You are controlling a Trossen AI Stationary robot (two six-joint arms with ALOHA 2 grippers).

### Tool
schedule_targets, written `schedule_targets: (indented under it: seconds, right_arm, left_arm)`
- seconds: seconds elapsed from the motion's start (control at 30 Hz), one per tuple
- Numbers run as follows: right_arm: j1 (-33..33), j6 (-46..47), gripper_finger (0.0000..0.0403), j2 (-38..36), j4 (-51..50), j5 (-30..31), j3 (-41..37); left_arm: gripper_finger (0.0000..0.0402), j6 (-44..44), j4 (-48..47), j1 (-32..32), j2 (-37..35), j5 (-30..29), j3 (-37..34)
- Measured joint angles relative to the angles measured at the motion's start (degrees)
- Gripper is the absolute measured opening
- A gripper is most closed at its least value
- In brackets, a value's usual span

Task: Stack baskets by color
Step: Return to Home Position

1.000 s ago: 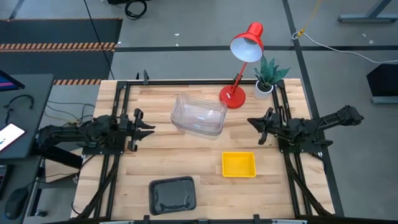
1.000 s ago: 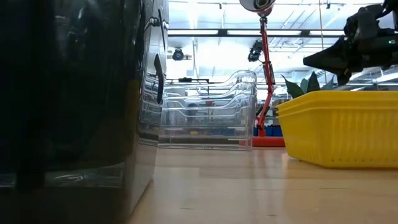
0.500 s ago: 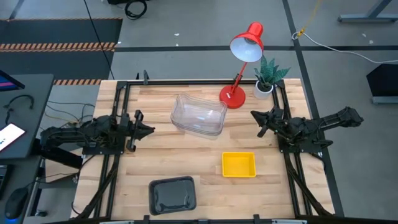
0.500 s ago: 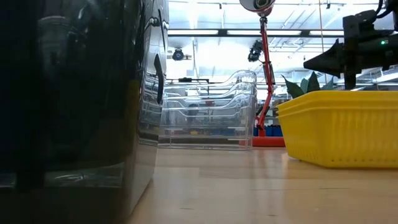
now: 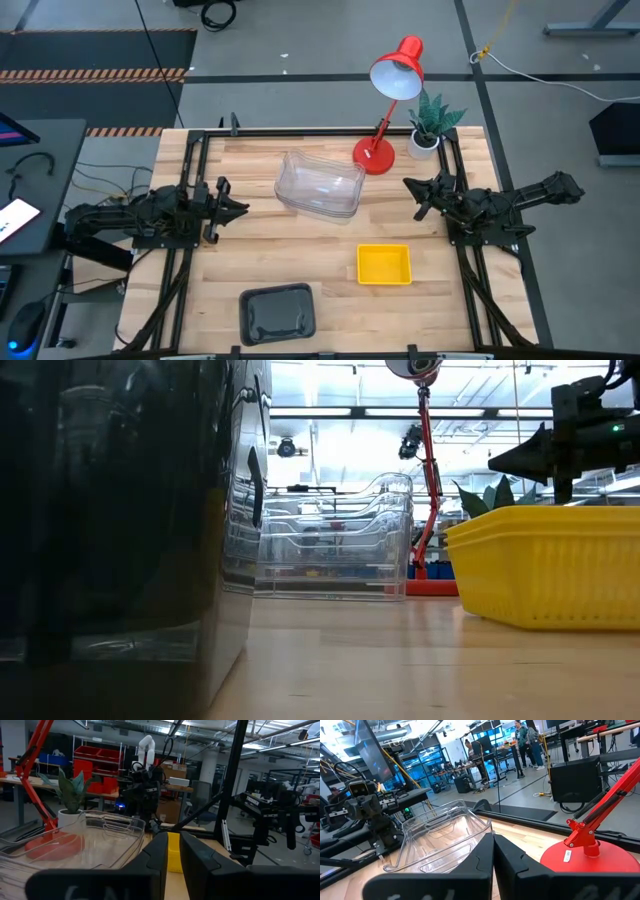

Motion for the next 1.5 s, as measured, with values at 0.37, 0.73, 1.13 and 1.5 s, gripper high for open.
schedule_targets:
  seconds: [0.37, 0.73, 1.13, 1.5]
  right_arm:
    - [0.0, 0.0, 0.0012, 0.0, 0.0, 0.0, 0.0]
    - [0.0, 0.0, 0.0012, 0.0, 0.0, 0.0, 0.0]
    - [0.0, 0.0, 0.0012, 0.0, 0.0, 0.0, 0.0]
    - [0.0, 0.0, 0.0012, 0.0, 0.0, 0.0, 0.0]
  left_arm:
    - [0.0061, 0.0, 0.0, 0.0, 0.0, 0.0, 0.0]
    - [0.0051, 0.0, 0.0, 0.0, 0.0, 0.0, 0.0]
    - [0.006, 0.0, 0.0, 0.0, 0.0, 0.0, 0.0]
    - [0.0053, 0.1, 0.0, 0.0, 0.0, 0.0, 0.0]
